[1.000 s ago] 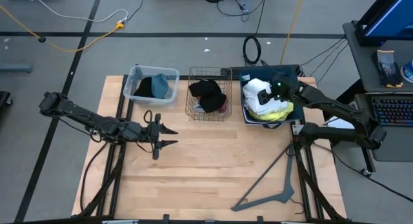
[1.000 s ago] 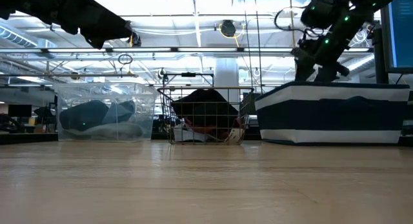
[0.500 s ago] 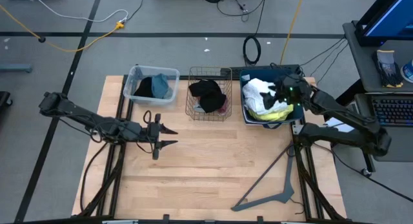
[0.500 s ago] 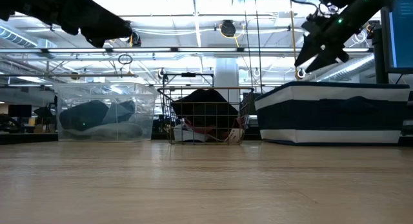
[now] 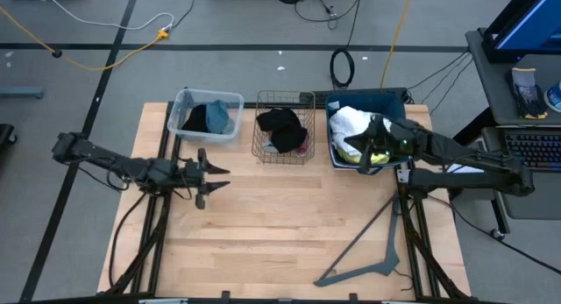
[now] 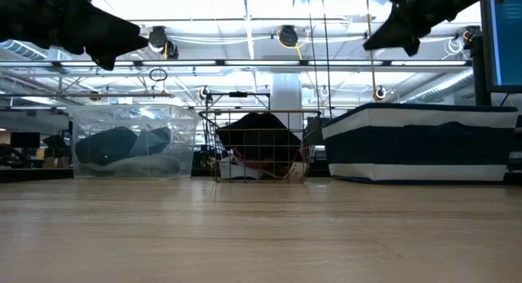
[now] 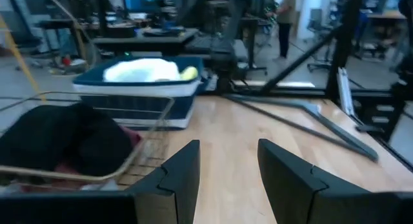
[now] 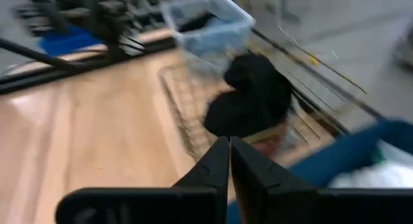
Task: Pick & Place Cloths
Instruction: Return to Home Position
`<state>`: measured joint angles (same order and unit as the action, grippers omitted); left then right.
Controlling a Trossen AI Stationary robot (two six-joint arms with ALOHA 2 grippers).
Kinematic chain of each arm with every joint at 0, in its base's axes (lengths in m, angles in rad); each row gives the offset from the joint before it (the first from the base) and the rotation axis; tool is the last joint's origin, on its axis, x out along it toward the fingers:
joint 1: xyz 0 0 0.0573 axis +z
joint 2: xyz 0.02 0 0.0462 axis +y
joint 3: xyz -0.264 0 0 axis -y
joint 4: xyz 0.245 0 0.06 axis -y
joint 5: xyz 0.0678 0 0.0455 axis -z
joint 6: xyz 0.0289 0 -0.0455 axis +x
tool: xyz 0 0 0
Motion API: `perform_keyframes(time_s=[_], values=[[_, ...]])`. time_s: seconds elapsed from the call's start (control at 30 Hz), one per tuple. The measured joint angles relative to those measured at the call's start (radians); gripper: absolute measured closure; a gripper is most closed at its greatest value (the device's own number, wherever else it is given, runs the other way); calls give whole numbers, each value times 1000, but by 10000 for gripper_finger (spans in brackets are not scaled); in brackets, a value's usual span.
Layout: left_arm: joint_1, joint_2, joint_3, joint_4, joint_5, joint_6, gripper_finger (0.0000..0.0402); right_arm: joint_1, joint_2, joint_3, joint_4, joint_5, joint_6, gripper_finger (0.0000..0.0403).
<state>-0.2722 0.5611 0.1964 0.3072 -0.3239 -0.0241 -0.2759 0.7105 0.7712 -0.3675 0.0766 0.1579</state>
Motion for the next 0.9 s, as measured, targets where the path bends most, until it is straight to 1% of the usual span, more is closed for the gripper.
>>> perform_keyframes(time_s=[0.03,0.13,0.27,0.37,0.47,0.63,0.8,0.9], values=[[12,-24,-3,-20,0,-6,245,22,-9,-16,35,0,-15,396],[51,-80,-4,-100,0,-43,245,80,-37,-66,124,0,-29,390],[97,-122,-5,-163,16,-59,245,143,-85,-140,152,0,-28,399],[128,-138,-5,-169,41,-49,245,177,-123,-195,161,0,-6,399],[156,-152,-5,-172,62,-36,245,201,-165,-234,161,0,10,401],[190,-185,-5,-206,63,-38,245,226,-255,-269,153,-2,6,400],[195,-234,-5,-237,66,-46,245,247,-354,-272,89,-3,6,402],[195,-269,-5,-260,96,-37,245,263,-412,-273,49,-3,6,402]])
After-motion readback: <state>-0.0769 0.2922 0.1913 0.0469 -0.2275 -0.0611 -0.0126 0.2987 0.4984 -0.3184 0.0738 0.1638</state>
